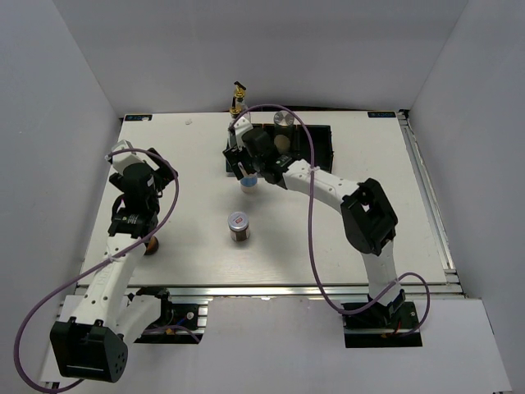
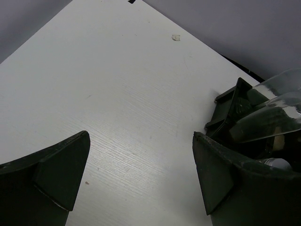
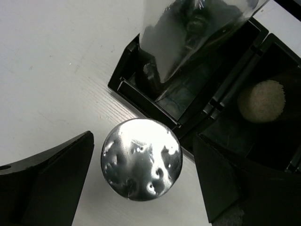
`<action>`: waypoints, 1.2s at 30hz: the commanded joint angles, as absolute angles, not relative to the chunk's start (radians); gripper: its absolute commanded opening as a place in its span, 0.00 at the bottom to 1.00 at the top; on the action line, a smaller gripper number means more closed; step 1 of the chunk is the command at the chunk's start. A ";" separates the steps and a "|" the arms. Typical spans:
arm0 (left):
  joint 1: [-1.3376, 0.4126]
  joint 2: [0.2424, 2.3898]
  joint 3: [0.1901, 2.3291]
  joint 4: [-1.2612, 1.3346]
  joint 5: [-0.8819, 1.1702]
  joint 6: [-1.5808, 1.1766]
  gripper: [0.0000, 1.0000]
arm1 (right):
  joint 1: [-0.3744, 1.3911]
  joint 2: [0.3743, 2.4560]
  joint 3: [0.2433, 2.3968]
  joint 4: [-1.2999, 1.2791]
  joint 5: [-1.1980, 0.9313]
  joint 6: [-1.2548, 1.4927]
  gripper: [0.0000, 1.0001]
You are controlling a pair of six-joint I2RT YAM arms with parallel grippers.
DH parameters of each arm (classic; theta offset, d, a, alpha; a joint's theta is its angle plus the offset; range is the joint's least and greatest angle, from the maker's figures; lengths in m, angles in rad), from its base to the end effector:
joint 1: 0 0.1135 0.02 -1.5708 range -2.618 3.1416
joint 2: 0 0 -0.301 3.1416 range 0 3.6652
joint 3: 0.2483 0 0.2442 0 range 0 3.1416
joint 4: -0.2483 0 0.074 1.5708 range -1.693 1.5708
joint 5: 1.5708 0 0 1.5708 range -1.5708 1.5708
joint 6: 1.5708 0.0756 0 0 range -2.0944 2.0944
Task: Organize the condiment bottles
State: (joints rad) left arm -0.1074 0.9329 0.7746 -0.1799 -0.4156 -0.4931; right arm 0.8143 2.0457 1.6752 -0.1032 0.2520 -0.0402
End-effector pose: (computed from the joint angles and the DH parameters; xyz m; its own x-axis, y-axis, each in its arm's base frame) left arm 0.2210 0.0069 0.3298 -0.1578 -0.4186 -0.8944 -0.4033 0.8540 -0.3285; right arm 0.3782 0.3732 0.2843 -0.2907 -0.3647 -0.8846 -0.5641 0.8121 -0.1494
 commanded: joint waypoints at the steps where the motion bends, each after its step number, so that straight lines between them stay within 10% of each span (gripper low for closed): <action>1: -0.106 0.913 0.790 -0.181 -0.437 -0.482 0.98 | 0.816 2.069 1.741 -0.081 0.246 -0.032 0.89; 8: -0.106 0.913 0.787 -0.179 -0.440 -0.482 0.98 | 0.816 1.981 1.678 -0.052 0.227 -0.037 0.20; 11: -0.106 0.914 0.785 -0.176 -0.431 -0.482 0.98 | 0.816 1.890 1.622 -0.034 0.218 -0.044 0.09; 36: -0.104 0.956 0.749 -0.133 -0.383 -0.471 0.98 | 0.620 1.902 1.707 0.052 0.293 -0.169 0.00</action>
State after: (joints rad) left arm -0.1074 0.9596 0.7597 -0.1535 -0.4000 -0.4808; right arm 0.6285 1.8862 1.6394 -0.0917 0.2741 -0.1429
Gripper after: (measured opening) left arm 0.982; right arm 0.666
